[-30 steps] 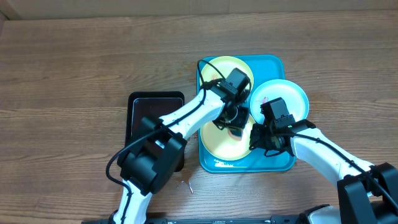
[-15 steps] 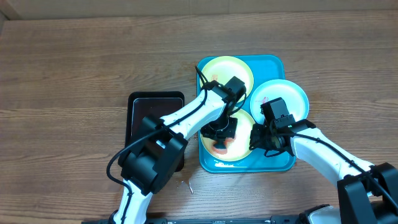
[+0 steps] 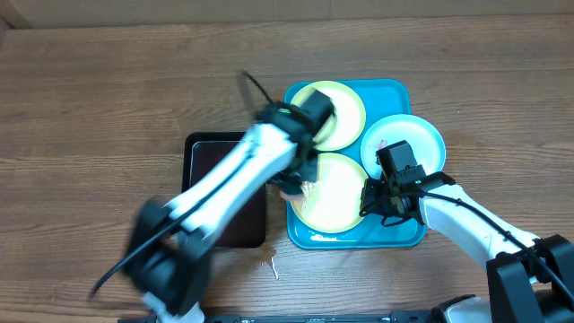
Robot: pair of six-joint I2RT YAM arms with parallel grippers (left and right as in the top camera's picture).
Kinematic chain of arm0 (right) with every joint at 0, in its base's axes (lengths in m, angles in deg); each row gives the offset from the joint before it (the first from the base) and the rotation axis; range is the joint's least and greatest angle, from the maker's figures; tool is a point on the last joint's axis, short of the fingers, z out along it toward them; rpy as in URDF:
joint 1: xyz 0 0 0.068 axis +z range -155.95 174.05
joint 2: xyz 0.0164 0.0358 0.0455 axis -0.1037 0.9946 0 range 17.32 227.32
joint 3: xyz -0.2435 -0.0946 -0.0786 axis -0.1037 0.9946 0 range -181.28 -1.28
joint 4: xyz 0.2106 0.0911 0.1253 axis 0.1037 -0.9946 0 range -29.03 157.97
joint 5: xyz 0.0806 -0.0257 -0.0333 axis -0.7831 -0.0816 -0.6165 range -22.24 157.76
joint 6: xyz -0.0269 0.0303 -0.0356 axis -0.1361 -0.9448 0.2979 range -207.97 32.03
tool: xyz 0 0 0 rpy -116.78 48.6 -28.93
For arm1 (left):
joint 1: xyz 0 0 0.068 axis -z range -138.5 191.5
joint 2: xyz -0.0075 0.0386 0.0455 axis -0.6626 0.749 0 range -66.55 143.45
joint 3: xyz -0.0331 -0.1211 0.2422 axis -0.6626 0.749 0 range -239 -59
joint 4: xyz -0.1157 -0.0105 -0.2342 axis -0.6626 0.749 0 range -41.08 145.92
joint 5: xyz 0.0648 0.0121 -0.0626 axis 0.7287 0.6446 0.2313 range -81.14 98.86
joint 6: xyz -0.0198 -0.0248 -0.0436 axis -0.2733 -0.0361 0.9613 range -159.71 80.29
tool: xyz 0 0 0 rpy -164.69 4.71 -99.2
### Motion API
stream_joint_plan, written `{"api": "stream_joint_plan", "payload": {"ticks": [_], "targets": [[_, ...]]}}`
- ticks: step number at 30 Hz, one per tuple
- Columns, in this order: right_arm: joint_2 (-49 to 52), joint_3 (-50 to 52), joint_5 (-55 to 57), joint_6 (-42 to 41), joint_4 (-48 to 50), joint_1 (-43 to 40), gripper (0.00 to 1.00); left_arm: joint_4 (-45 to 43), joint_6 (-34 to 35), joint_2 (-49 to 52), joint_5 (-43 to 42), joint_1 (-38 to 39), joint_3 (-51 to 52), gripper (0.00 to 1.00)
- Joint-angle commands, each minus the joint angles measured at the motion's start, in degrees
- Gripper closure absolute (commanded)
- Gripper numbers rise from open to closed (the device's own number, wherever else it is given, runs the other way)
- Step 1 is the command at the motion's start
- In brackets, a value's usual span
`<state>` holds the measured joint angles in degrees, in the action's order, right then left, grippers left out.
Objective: Clean dirty plates on tray and stack at the side
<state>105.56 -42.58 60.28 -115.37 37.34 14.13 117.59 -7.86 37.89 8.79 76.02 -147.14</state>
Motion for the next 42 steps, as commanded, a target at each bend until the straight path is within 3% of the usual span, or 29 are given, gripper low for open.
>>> {"api": "stream_joint_plan", "payload": {"ticks": [1,8,15,19,24,26,31,36,42], "targets": [[0.7,0.7,1.9,0.8,-1.2,0.1,0.96,2.2,0.7,-8.5,5.2,-4.5,-0.6,0.96],[0.7,0.7,1.9,0.8,-1.2,0.1,0.96,6.2,0.7,-10.4,14.2,-12.3,5.6,0.96],[0.7,0.7,1.9,0.8,-1.2,0.1,0.96,-9.1,-2.3,-9.6,5.1,-18.3,23.0,0.96],[0.6,-0.3,1.9,0.8,-3.7,0.1,0.96,-11.1,-2.8,-9.6,3.4,-20.0,25.1,0.94],[0.2,-5.1,4.7,0.8,-11.5,0.1,0.96,-8.7,-4.9,-10.8,3.0,-21.1,22.3,0.58],[-0.3,-8.3,6.7,0.8,-15.8,0.1,0.96,-6.8,-4.9,-12.0,3.0,-21.7,20.3,0.49],[-1.2,-18.2,8.5,4.4,-24.3,0.6,0.96,-2.2,-5.4,-16.7,3.0,-23.7,14.1,0.42],[-1.2,-29.1,12.0,10.0,-29.4,4.0,0.96,2.1,-6.2,-22.8,3.0,-26.9,7.2,0.21],[-1.2,-36.2,18.8,11.5,-27.0,12.5,0.96,6.3,-6.1,-28.9,2.8,-32.5,-1.2,0.00]]}}
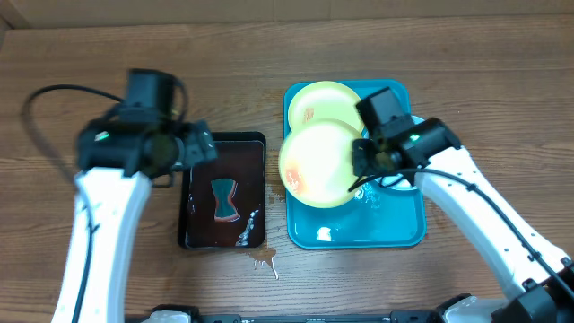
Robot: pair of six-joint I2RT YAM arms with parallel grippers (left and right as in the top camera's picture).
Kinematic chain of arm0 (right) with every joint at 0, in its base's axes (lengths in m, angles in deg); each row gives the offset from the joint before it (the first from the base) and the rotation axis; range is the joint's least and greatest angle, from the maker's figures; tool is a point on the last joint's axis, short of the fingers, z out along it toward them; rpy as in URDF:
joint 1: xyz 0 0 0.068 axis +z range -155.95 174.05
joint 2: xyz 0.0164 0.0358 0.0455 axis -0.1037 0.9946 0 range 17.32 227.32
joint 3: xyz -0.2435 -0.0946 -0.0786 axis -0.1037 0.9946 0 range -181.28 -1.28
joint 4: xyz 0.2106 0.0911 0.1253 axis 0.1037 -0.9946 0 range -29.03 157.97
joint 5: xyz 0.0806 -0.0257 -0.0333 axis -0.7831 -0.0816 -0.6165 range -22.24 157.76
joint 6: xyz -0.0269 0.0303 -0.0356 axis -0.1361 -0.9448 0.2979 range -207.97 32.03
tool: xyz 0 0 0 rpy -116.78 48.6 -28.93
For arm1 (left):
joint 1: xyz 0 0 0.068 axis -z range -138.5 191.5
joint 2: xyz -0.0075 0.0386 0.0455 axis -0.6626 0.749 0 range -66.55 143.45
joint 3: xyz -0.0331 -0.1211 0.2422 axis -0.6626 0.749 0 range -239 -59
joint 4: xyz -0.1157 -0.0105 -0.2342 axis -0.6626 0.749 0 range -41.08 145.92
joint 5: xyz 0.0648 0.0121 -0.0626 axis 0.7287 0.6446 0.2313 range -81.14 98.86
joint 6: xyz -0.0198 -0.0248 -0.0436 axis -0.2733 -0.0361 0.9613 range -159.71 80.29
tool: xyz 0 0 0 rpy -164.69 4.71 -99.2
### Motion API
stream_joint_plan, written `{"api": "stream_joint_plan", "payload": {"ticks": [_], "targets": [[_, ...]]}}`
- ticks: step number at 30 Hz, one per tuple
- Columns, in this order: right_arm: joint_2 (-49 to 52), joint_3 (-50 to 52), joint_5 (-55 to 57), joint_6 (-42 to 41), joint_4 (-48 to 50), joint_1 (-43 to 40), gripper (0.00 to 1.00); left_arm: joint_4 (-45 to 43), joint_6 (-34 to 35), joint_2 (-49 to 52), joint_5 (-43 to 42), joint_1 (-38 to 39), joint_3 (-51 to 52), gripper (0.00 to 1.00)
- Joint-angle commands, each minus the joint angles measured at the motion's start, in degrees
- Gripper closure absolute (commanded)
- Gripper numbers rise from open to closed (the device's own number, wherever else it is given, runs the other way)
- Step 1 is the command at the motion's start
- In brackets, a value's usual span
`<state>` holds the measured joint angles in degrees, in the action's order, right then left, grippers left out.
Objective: Clean dirty plates on tray and stack at the side
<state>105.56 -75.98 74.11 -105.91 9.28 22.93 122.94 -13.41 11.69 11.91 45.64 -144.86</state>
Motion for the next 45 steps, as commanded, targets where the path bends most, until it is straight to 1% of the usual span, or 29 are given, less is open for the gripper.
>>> {"api": "stream_joint_plan", "payload": {"ticks": [1,7,12,15,21,24,34,36,42,45], "targets": [[-1.2,-3.3,6.1,2.5,2.2,5.6,0.96,1.3,-0.6,-3.7,-0.7,-3.0,-4.6,0.00],[1.0,-3.5,15.6,3.4,11.7,18.0,0.96,1.4,-0.7,-7.9,-1.2,-5.0,-6.2,0.00],[8.8,-5.0,21.1,3.3,14.3,26.2,0.96,2.5,-0.6,-9.3,-1.2,-5.0,-6.2,0.00],[11.9,-5.0,28.8,3.0,15.4,29.9,0.96,3.3,-0.6,-9.3,-1.2,-5.0,-6.2,0.00],[12.4,-5.5,45.5,3.0,17.6,36.1,0.96,5.0,-2.6,-9.2,-1.0,-5.0,-6.1,0.00],[12.4,-6.2,50.6,3.0,18.0,37.9,0.96,5.1,-2.8,-9.2,-1.0,-4.9,-6.1,0.00],[11.5,-9.0,56.7,3.5,18.0,38.7,0.96,5.1,-2.8,-9.2,-1.0,-4.9,-6.1,0.00],[10.7,-9.4,56.7,4.9,18.3,38.7,0.96,5.0,-2.7,-9.2,-1.0,-4.9,-6.1,0.00],[8.0,-9.4,56.7,12.6,21.4,39.3,0.96,4.9,-2.5,-9.2,-1.2,-4.9,-6.1,0.00],[7.0,-9.4,56.7,14.0,21.4,39.4,0.96,4.9,-2.5,-9.2,-1.2,-4.9,-6.1,0.00]]}}
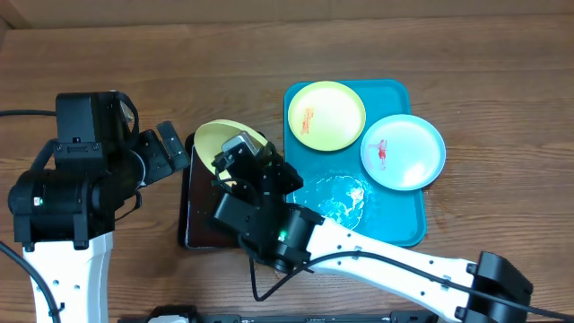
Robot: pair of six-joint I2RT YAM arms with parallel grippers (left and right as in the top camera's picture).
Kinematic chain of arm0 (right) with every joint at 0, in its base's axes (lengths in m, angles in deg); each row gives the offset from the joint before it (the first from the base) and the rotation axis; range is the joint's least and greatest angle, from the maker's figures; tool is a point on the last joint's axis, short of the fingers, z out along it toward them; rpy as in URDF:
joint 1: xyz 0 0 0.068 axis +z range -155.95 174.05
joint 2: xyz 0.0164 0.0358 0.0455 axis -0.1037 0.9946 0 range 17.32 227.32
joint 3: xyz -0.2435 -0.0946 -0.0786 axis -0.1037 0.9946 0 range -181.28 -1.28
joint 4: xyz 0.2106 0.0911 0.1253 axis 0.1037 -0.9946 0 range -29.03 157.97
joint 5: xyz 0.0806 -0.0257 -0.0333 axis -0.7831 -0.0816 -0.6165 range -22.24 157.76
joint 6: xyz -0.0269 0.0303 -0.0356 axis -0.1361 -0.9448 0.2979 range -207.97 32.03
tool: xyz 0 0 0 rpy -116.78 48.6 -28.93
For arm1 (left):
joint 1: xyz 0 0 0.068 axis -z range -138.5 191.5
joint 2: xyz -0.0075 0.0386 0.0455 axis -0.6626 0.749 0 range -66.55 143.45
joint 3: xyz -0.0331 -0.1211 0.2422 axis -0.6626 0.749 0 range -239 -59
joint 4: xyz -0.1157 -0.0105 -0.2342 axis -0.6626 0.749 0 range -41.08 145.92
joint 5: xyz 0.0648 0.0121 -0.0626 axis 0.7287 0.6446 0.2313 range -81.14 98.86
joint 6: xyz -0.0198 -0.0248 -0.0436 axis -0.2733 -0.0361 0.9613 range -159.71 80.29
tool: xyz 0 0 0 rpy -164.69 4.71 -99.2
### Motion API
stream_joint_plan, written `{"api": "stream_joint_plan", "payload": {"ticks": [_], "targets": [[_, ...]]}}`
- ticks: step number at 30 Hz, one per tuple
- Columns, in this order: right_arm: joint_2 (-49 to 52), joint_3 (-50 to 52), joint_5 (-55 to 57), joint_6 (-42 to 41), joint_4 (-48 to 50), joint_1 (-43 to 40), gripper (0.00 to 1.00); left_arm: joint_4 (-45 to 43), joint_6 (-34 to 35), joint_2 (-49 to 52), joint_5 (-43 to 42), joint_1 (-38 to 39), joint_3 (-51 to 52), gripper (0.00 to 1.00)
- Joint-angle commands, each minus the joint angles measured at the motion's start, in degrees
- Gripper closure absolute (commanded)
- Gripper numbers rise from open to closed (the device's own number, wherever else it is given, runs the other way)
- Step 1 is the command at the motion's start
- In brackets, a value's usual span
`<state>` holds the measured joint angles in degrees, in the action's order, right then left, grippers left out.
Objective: Clean dirty plates on tray and stack at the side
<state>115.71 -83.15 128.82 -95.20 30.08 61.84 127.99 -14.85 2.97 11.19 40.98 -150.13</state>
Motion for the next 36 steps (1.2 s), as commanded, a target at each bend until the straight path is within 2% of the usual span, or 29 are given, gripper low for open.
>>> {"api": "stream_joint_plan", "payload": {"ticks": [1,10,36], "targets": [[-3.4,-2.3,1.9,3.3,0.6,0.5,0.96,-0.1,-1.1,-0.5,-0.5,-0.3,-0.9,0.00],[-3.9,-2.3,1.9,12.9,2.8,2.5,0.96,-0.1,-1.1,-0.5,-0.5,-0.3,-0.9,0.00],[-3.9,-2.3,1.9,13.1,3.1,3.3,0.96,-0.1,-1.1,-0.5,-0.5,-0.3,-0.9,0.00]]}}
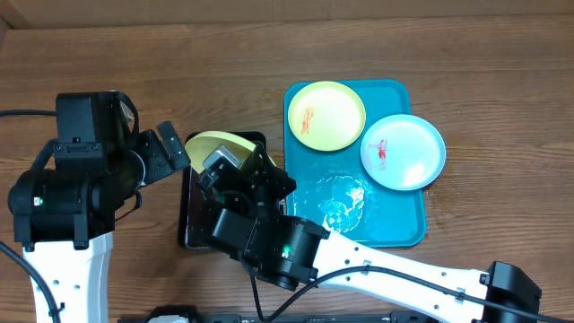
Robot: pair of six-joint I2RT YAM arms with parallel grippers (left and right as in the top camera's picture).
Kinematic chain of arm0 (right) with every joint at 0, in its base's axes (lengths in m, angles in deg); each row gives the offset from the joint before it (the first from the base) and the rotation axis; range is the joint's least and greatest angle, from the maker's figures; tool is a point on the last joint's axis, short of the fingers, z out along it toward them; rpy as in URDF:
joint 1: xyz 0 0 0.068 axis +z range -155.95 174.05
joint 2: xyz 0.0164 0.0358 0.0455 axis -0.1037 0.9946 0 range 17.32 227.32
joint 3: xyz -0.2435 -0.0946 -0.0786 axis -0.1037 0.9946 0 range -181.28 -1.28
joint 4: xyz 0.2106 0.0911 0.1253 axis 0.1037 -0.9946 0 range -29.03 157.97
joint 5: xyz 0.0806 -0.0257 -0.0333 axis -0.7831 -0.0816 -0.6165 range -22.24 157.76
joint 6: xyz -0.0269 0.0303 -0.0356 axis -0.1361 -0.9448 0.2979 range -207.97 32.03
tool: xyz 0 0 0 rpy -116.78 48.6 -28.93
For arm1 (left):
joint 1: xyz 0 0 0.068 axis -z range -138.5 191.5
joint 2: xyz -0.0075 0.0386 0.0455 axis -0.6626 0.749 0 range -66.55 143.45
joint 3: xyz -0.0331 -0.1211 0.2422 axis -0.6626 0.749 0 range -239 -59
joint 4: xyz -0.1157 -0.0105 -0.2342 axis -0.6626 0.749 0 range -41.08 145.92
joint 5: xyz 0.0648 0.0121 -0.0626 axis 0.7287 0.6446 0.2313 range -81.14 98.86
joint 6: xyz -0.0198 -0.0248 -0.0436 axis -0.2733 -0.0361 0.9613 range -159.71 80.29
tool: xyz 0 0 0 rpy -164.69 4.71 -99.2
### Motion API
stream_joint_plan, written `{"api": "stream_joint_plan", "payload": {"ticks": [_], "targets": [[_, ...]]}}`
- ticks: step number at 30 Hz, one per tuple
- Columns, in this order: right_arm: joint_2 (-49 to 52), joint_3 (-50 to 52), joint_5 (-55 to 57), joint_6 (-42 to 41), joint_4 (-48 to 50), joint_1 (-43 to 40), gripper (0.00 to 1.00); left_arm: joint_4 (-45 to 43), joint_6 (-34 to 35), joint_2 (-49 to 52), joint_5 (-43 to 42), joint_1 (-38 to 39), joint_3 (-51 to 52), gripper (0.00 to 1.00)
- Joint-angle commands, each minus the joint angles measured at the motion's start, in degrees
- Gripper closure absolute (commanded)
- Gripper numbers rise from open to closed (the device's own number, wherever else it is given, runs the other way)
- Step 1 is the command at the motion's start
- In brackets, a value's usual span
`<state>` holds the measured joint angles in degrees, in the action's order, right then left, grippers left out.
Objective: Clean dirty plates on tray and stack at the side
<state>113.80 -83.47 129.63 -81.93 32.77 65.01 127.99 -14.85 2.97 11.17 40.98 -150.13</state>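
Observation:
A yellow-green plate (pixel 218 144) hangs tilted over the far end of the black tray (pixel 191 229). My right gripper (pixel 235 161) holds it, though the wrist hides the fingers. On the blue tray (pixel 395 229) a yellow-green plate (pixel 326 115) with a red smear sits at the back. A light blue plate (pixel 403 151) with a red smear sits at the right. My left gripper (pixel 162 151) hovers just left of the black tray, open, with nothing in it.
A wet patch (pixel 341 199) glistens on the front of the blue tray where a plate stood. My right arm (pixel 377 265) crosses the table's front from lower right. The left arm's bulk (pixel 72 193) fills the left side.
The right wrist and the plate it holds have shifted slightly left over the black tray. The left arm has not moved, and the two plates on the blue tray are unchanged.
First my left arm reached over the front plate on the blue tray, with the right gripper at that plate's edge. Then the left arm stood beside the black tray and the right gripper held the plate lifted. Later the plate hung over the black tray, as now.

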Motion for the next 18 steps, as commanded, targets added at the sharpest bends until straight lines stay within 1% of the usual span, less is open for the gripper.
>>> {"api": "stream_joint_plan", "payload": {"ticks": [1,15,18], "targets": [[-2.0,-1.9,1.1,-0.2,0.5,0.1,0.96,-0.1,-1.1,-0.5,-0.4,-0.3,-0.9,0.00],[-2.1,-1.9,1.5,0.3,1.0,0.1,0.96,-0.1,-1.1,-0.5,-0.4,-0.3,-0.9,0.00],[-2.0,-1.9,8.2,0.4,1.4,-0.9,0.96,-0.1,-1.1,-0.5,-0.4,-0.3,-0.9,0.00]]}}
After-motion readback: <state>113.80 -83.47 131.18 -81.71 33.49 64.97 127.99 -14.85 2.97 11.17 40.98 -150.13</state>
